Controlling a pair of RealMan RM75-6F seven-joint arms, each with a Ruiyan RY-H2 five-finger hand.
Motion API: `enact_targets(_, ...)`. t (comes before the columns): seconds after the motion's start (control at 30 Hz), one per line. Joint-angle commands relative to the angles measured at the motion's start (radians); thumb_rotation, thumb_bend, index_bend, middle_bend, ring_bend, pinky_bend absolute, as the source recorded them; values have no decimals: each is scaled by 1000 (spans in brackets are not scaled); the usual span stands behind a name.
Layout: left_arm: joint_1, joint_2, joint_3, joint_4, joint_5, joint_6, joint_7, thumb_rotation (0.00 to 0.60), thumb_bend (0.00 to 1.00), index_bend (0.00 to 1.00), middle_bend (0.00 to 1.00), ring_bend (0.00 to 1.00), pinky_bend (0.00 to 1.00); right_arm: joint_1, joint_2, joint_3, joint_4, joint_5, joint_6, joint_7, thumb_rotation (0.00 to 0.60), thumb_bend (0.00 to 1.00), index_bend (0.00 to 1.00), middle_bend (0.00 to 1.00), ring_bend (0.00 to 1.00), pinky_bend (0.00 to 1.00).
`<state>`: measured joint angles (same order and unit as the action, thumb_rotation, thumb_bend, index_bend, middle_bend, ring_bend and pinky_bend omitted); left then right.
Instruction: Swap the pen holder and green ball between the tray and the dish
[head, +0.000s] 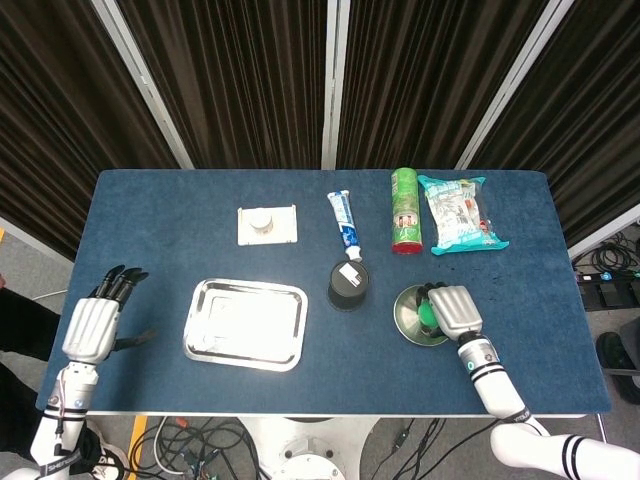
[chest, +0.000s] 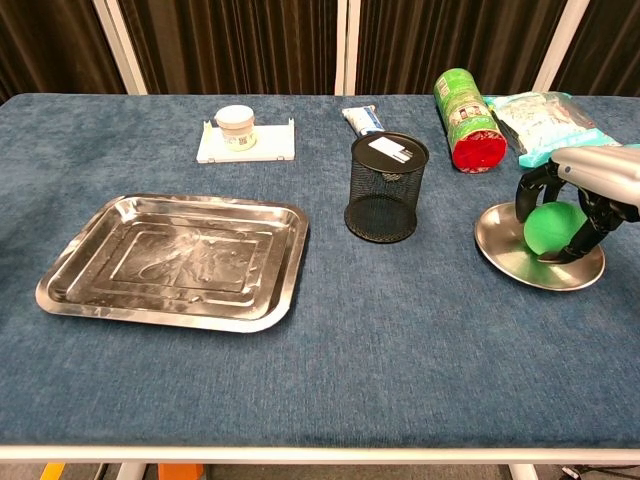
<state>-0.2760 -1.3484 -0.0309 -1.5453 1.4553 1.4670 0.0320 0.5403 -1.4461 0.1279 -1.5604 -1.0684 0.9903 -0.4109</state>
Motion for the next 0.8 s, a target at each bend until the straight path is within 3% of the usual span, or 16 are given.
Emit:
enact_targets(0.03, 2, -2, -2, 3, 2, -6, -1, 600, 2, 187, 151, 83, 335, 1, -2, -4, 2, 0, 0, 1, 600, 114, 469, 367, 336, 620)
enact_targets(0.27, 7, -6, -8, 8, 8, -16, -4, 600, 2, 192, 151, 82, 335, 4, -12, -12, 12, 7, 3, -1, 600, 118, 509, 375, 343, 623)
enact_targets(0.5, 11, -8, -13, 14, 14, -23, -10, 600, 3, 193, 151, 83, 335, 8, -21, -15, 18, 5, 8, 1, 600, 151, 611, 455, 444, 674)
enact_targets(0.8, 16, -8, -20, 18, 22, -28, -19, 600, 3, 193, 151, 82, 336, 3, -15, -15, 4, -11, 34, 14, 600, 174, 661, 491, 480, 692)
